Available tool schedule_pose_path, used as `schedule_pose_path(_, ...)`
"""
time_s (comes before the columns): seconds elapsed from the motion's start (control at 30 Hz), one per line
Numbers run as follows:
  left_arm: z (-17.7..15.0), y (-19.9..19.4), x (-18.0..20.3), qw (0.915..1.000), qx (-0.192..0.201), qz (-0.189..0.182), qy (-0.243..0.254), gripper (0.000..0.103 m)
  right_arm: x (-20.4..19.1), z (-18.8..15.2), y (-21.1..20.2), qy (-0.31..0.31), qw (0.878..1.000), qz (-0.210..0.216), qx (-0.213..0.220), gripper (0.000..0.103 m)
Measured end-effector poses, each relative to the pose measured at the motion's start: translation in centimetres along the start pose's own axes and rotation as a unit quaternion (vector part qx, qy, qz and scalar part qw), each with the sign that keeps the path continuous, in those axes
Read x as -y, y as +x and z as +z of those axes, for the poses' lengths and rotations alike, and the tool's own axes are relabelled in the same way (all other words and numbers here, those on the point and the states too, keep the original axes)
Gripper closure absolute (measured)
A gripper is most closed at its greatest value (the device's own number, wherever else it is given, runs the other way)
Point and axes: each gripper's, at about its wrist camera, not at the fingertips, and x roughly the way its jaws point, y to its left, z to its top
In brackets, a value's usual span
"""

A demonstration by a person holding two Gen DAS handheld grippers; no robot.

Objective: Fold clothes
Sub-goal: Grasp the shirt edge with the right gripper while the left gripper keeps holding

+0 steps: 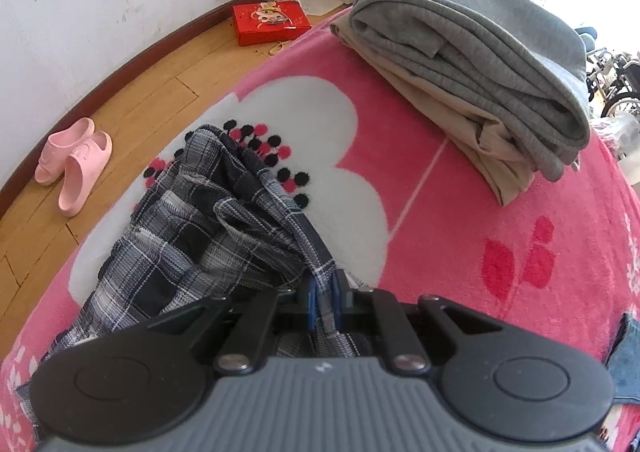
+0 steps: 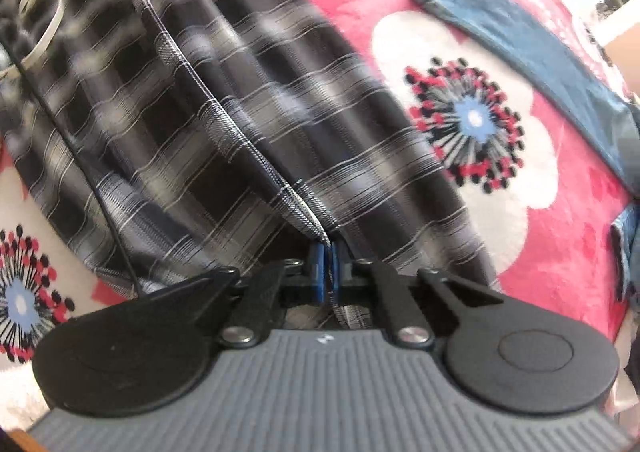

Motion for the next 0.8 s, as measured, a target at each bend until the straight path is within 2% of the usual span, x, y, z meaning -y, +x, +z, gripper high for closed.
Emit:
schedule_pose_path(0.13,-0.3,-0.2,0.3,0.9999,0.006,0.01,0.012,0.094,2.2,1.4,-1.3,-0.002,0.997,-0.054,0.046,0.101)
schedule_pose_path(0.3,-0.2,-0.6,0.4,0.9998,0.013,0.014,0.01,0.094,7.0,4.5,-1.5,0.005,0.987,-0.127,0.096,0.103)
schedule_pose_path(0.43,-0.2,-0.5,0.5,0.9998,0.012,0.015,0.007,0.094,11.0,7.6,-0.7,0.014,0.98,-0.159,0.117,0.103)
schedule_pose_path(0.53,-0.2,-0.3,0.4,0.9998,0.01,0.013,0.007,0.094,12.7,8.7,-1.8,0.058,0.985,-0.091,0.137,0.102)
schedule_pose_path(0.63,-0.2,0.1,0.2,0.9999,0.004,0.012,0.003,0.094,12.3,7.3,-1.8,0.087,0.989,-0.013,0.115,0.1)
schedule_pose_path(0.7,-0.2,0.4,0.2,0.9999,0.002,0.011,0.0,0.094,10.6,5.4,-0.9,0.072,0.994,0.014,0.08,0.096)
schedule_pose_path(0.8,-0.3,0.7,0.3,0.9999,0.002,0.013,0.004,0.094,8.2,2.3,1.0,0.051,0.998,0.025,0.03,0.085)
